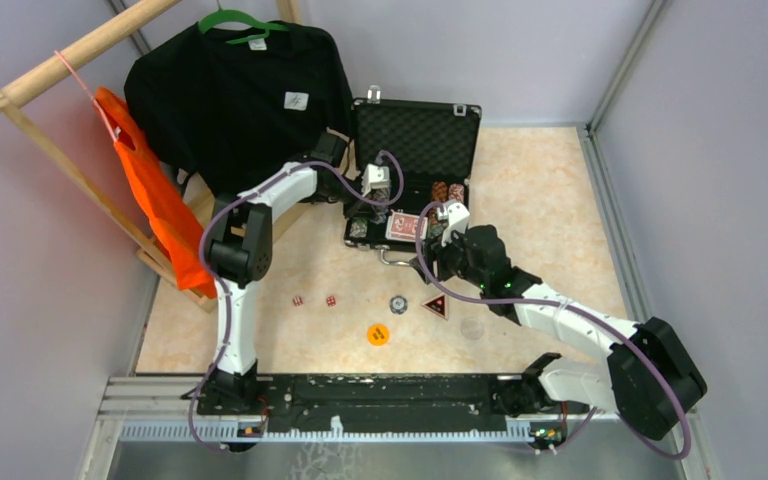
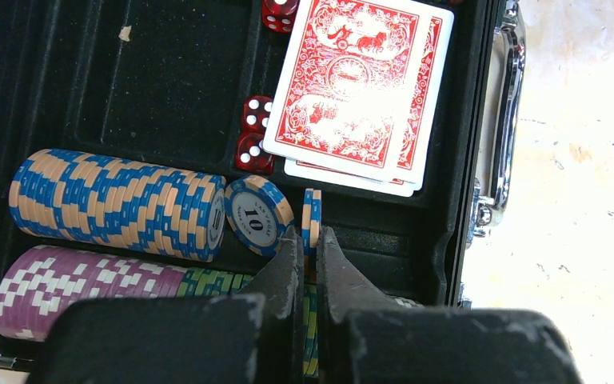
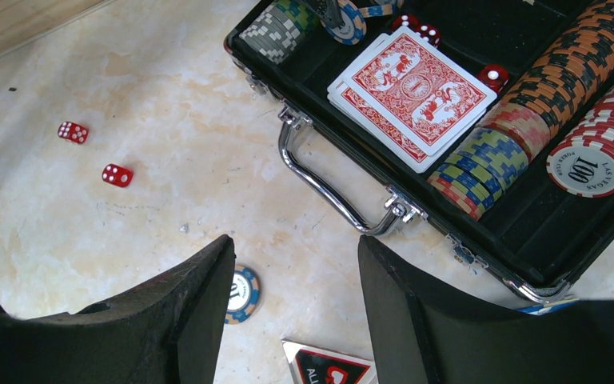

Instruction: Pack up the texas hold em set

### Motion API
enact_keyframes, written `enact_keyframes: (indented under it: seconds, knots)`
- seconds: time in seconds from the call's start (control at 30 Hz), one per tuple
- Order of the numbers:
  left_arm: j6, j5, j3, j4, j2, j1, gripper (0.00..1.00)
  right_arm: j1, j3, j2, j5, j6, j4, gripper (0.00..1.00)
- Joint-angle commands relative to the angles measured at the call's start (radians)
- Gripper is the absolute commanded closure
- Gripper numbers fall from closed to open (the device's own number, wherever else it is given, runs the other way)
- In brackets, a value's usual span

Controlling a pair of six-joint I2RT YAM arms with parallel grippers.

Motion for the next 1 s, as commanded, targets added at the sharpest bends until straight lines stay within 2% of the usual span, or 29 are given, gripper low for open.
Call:
enact_keyframes:
  seconds: [0.0,0.2,0.53,0.97]
  knots:
    - [-0.008,0.009,0.024,0.021,0.0,-0.003,1.0,-0.009,0.001,-0.004,-0.004,0.006,0.051,0.42]
    - [-0.06,-0.075,0.044,0.094,0.027,-0.002,1.0,-0.009,0.001,0.001,-0.003,0.005,0.052,0.42]
    - [-0.07,-0.08,0.145,0.09,0.088,0.007,1.0,-0.009,0.0,0.007,0.003,0.002,0.052,0.42]
    - [-0.18,-0.204,0.139,0.27,0.094,0.018,1.0,-0.01,-0.001,0.019,0.0,0.002,0.058,0.42]
